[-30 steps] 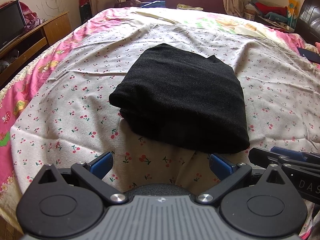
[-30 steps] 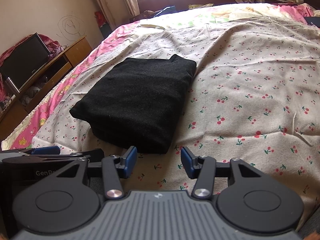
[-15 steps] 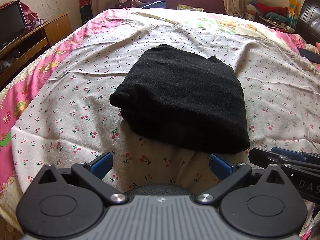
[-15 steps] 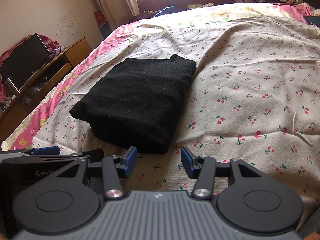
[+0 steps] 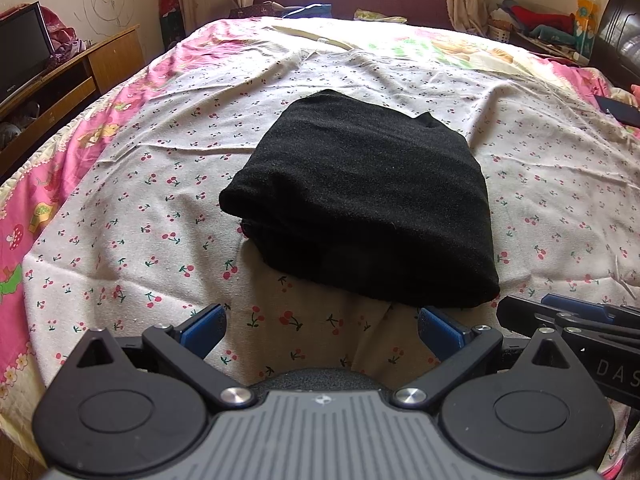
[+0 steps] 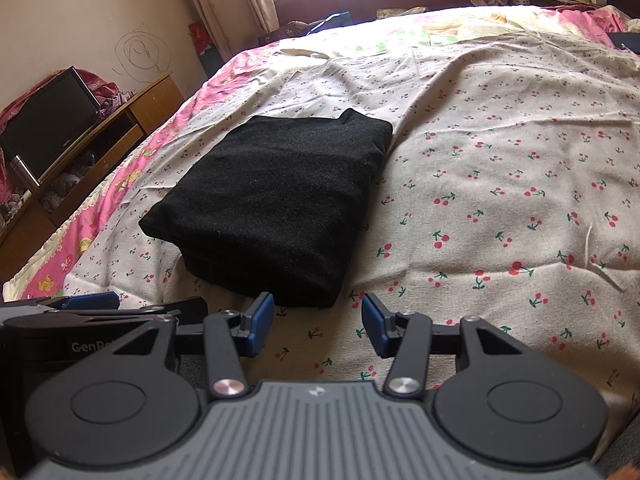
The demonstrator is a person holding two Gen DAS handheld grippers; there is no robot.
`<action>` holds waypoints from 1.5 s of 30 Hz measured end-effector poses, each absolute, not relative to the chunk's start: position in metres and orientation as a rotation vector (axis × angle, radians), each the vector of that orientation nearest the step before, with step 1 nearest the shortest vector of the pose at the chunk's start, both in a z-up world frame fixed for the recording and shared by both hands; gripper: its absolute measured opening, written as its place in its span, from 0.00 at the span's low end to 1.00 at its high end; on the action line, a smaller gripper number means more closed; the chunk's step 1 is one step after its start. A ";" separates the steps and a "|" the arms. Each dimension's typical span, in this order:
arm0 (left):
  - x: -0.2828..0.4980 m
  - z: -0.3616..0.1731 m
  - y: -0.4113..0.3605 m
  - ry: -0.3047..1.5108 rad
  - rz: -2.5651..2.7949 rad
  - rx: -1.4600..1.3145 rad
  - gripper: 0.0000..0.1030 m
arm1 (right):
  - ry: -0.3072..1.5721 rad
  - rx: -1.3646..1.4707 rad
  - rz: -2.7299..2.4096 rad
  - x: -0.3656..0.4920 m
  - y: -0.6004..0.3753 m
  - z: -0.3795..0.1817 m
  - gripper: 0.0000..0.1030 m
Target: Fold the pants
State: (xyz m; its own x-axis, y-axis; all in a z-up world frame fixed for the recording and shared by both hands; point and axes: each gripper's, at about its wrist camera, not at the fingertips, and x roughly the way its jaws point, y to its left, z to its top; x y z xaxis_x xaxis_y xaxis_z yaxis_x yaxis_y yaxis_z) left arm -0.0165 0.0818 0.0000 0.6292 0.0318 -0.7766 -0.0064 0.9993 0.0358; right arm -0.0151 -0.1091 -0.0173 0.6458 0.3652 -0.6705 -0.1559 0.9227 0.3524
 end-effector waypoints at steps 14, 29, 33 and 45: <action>-0.017 0.001 0.081 0.885 0.026 0.035 1.00 | 0.816 0.272 0.303 -0.016 -0.108 -0.018 0.49; -0.017 0.000 0.081 0.883 0.029 0.042 1.00 | 0.817 0.271 0.304 -0.015 -0.108 -0.019 0.49; -0.017 0.000 0.080 0.885 0.029 0.042 1.00 | 0.817 0.271 0.304 -0.015 -0.107 -0.019 0.49; -0.017 0.000 0.079 0.884 0.032 0.045 1.00 | 0.819 0.270 0.307 -0.014 -0.109 -0.020 0.49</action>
